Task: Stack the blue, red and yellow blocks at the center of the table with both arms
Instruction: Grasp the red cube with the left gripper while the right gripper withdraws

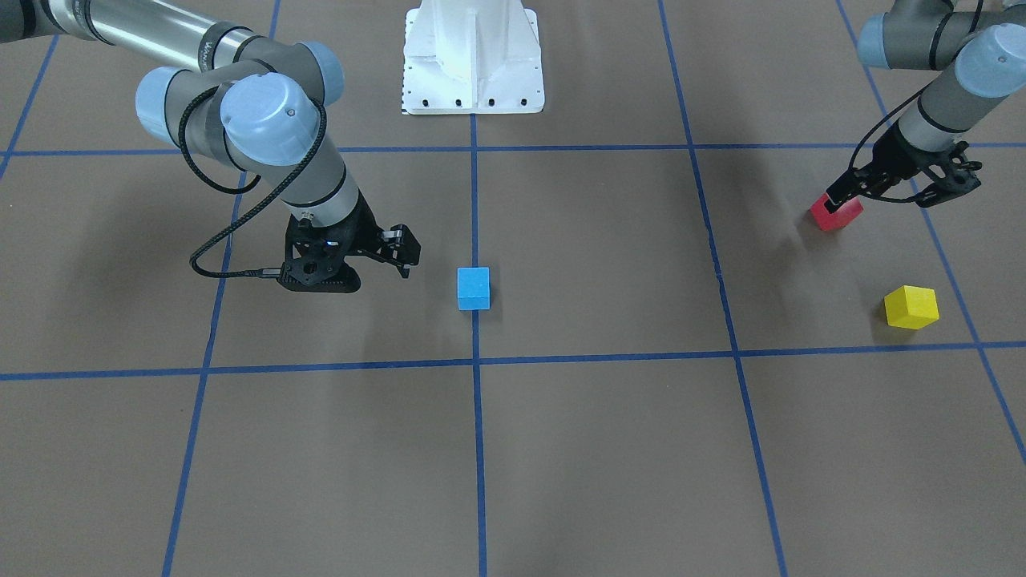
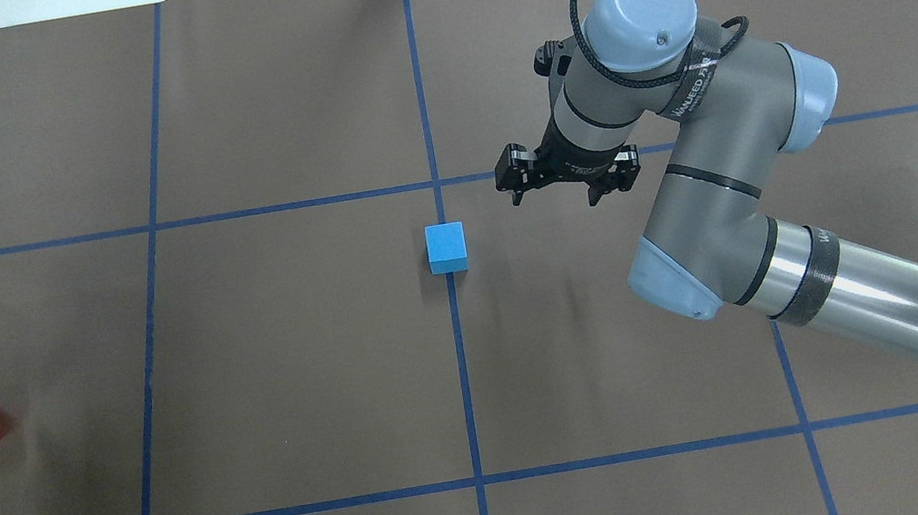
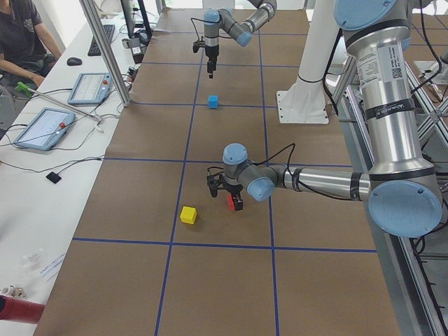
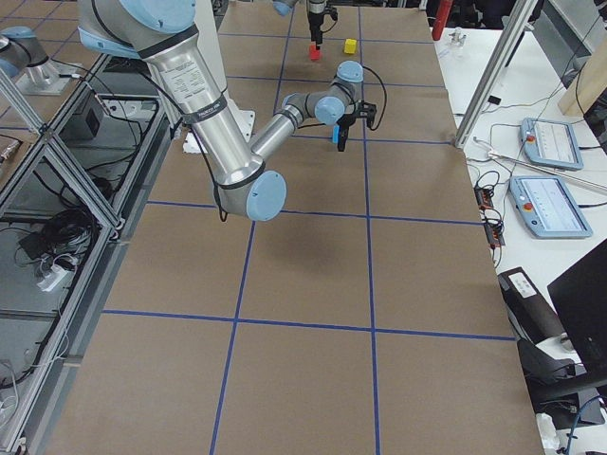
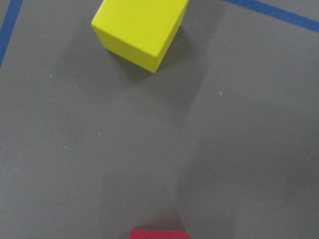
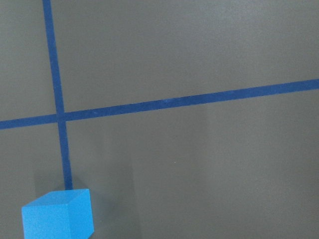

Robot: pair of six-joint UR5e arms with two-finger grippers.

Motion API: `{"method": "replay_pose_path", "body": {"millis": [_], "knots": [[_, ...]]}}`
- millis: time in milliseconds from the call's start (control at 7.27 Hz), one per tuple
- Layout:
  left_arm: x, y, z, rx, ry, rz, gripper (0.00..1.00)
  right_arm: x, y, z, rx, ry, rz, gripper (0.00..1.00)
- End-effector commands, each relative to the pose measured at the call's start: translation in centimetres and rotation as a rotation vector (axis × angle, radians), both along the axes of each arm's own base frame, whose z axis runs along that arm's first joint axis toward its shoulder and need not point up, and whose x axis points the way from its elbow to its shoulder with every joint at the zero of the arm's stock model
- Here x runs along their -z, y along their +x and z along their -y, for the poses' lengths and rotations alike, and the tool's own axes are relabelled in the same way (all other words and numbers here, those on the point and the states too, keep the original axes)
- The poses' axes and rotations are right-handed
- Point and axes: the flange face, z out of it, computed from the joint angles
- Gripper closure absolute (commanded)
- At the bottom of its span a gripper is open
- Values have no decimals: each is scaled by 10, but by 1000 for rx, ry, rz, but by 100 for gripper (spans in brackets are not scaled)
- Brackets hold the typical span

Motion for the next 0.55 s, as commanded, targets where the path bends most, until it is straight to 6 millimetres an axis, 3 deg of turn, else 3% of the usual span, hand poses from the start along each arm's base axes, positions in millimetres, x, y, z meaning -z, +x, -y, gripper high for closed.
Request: {"method": "replay_pose_path", "body": {"millis": [0, 413], "knots": [[1, 14, -6, -25, -4, 0, 0, -7, -1, -2, -8, 1, -14, 0], [-2, 17, -6, -37, 1, 5, 6, -10, -5, -5, -12, 8, -24, 0]]}}
